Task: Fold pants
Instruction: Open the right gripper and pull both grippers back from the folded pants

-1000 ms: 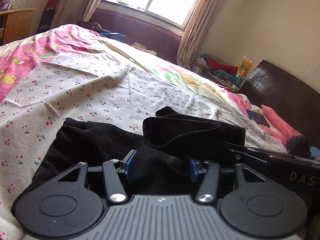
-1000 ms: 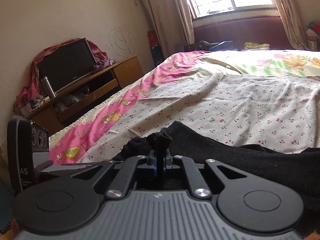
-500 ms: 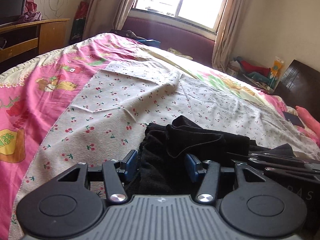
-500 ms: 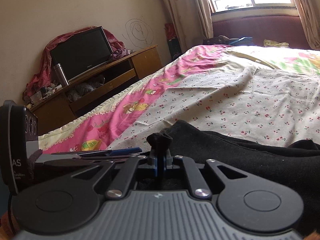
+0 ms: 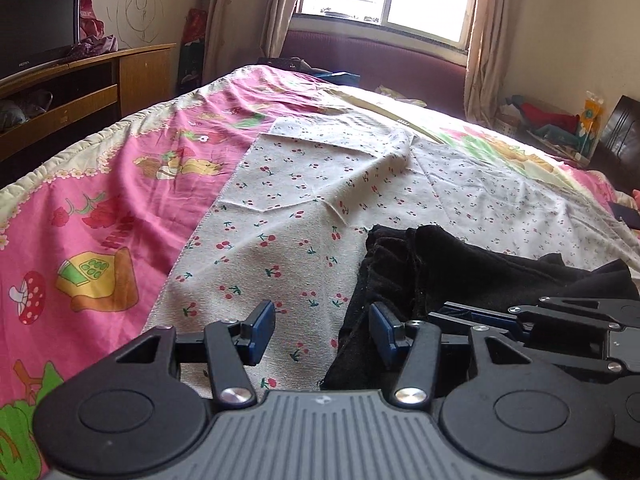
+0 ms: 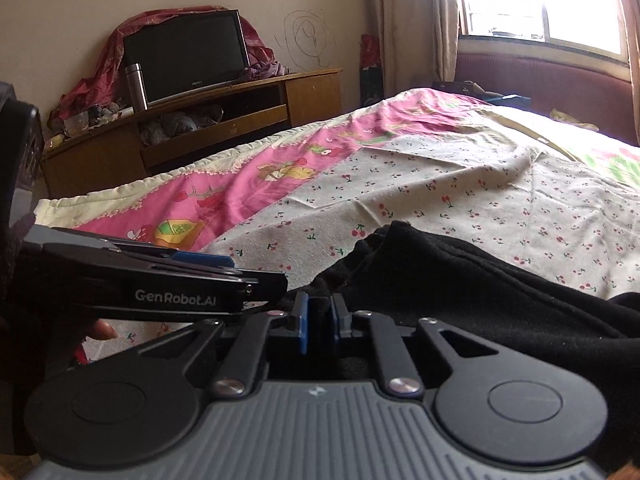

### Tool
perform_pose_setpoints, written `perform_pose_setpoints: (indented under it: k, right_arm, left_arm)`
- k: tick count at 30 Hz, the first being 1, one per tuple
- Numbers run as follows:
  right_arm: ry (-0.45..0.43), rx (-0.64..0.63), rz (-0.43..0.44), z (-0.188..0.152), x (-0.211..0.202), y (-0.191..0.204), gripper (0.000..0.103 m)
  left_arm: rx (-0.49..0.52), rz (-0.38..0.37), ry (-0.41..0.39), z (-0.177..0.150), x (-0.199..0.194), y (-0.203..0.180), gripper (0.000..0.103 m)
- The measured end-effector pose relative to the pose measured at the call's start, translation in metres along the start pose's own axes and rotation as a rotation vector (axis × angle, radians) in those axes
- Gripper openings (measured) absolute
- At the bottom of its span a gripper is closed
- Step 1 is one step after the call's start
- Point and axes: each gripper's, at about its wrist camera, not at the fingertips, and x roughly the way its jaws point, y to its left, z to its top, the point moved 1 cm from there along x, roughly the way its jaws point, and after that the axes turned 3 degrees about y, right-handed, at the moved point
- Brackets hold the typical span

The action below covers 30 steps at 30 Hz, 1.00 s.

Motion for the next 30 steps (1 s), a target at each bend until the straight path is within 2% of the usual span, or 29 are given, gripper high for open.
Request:
perform_pose_setpoints:
  k: [4, 9, 11, 13, 17, 20, 24, 28, 30]
  right_arm:
    - [-0.009, -0.005, 0.003, -0.001, -0.006, -0.004, 0.01]
    - [-0.005, 0.096, 0.037, 0.002, -0.008, -0.016, 0.009]
    - [-0.015, 0.147, 0.05, 0.004, -0.013, -0.022, 0.009]
    - [-0.029, 0.18, 0.061, 0.007, -0.02, -0.026, 0.009]
    - [-0.071, 0.086, 0.025, 0.007, -0.039, -0.021, 0.009]
    - [-0.047, 0.024, 0.029, 0.0, -0.037, -0.015, 0.012]
    - [-0.058, -0.044, -0.012, -0.015, -0.041, -0.005, 0.015]
    - [-0.053, -0.176, -0.046, -0.03, -0.05, 0.003, 0.025]
    - [-0.055, -0.226, -0.083, -0.037, -0.049, 0.004, 0.026]
  left_arm:
    - [0.047, -0.004, -0.019, 0.006, -0.005, -0.007, 0.064]
    - [0.051, -0.028, -0.038, 0.012, -0.009, -0.008, 0.064]
    - [0.047, -0.062, -0.042, 0.013, -0.01, -0.009, 0.064]
    - [0.034, -0.134, -0.027, 0.016, -0.008, -0.011, 0.064]
    - [0.055, -0.22, -0.001, 0.025, -0.002, -0.023, 0.064]
    - [0.064, -0.274, 0.05, 0.031, 0.009, -0.027, 0.065]
    - [0.084, -0.322, 0.177, 0.028, 0.029, -0.033, 0.065]
    - [0.143, -0.301, 0.249, 0.02, 0.043, -0.049, 0.065]
    - [0.145, -0.29, 0.27, 0.019, 0.051, -0.052, 0.065]
